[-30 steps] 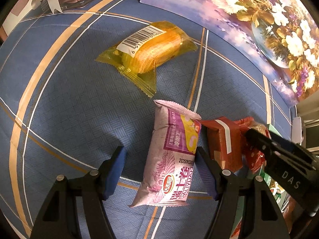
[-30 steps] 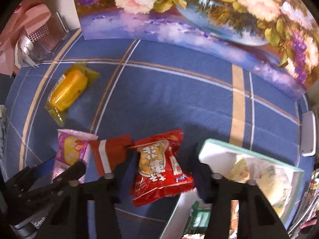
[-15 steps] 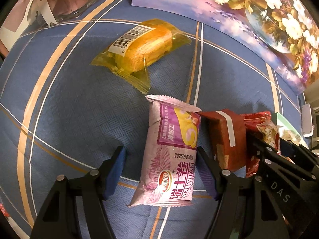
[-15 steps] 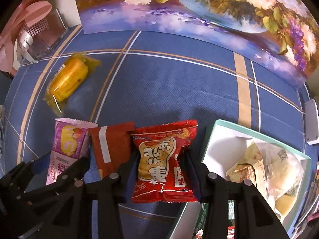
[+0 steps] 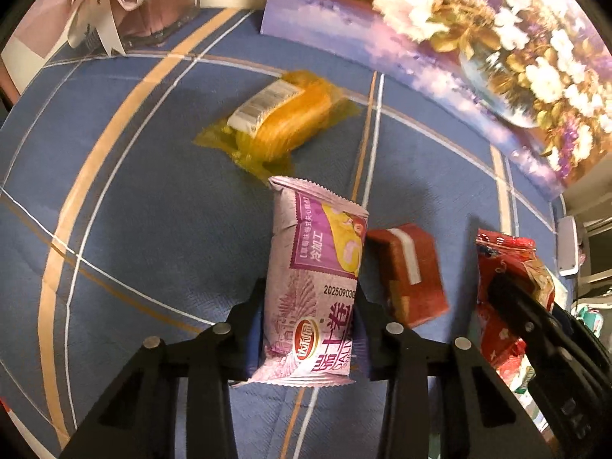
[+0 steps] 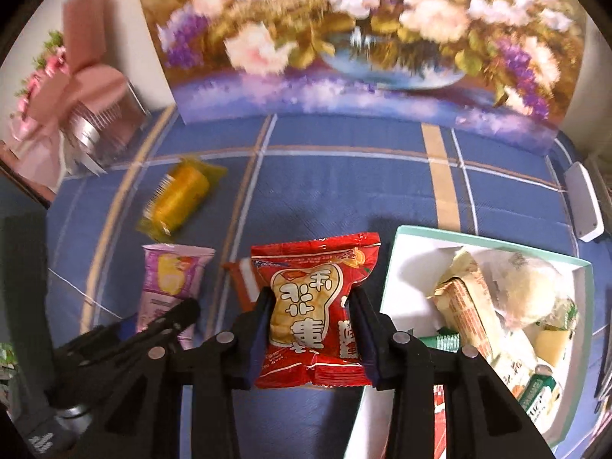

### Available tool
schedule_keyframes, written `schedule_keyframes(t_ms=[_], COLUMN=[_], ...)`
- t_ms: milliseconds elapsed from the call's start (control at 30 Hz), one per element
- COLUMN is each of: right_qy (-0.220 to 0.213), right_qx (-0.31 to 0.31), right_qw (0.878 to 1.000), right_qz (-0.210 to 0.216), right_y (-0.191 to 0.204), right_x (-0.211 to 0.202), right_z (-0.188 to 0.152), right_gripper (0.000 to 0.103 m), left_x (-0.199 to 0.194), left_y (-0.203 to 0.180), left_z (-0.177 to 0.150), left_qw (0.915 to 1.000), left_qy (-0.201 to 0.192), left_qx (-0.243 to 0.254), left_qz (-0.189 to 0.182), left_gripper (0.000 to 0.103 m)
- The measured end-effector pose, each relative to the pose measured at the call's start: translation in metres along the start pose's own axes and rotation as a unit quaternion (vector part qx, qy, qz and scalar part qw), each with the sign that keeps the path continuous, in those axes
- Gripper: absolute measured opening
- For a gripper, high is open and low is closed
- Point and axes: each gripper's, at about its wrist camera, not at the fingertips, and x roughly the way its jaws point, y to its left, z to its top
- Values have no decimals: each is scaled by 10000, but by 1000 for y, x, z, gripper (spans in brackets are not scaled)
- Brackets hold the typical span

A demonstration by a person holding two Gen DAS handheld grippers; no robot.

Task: Organize snacks
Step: 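Grasp the pink Swiss roll pack with the left gripper while the right grasps the red chip bag, then carry both packs over the white tray and open both grippers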

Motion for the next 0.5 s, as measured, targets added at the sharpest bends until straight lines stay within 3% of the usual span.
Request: schedule_keyframes(t_ms=[267, 500], right_qy=[-395, -469], right_qx=[340, 518], right_qw=[9986, 9976], right_qz=[54, 17], right_y=[-2, -13], right_x=[-36, -48], right_z=[-5, -16], right_gripper=[42, 42], left_x=[-55, -76], left_y=[-4, -22], left_z=[0, -7], left_qw=[9988, 9968], left_qy=[-464, -715], left_qx=[111, 239], left_qz=[-145, -265], left_gripper=[41, 41])
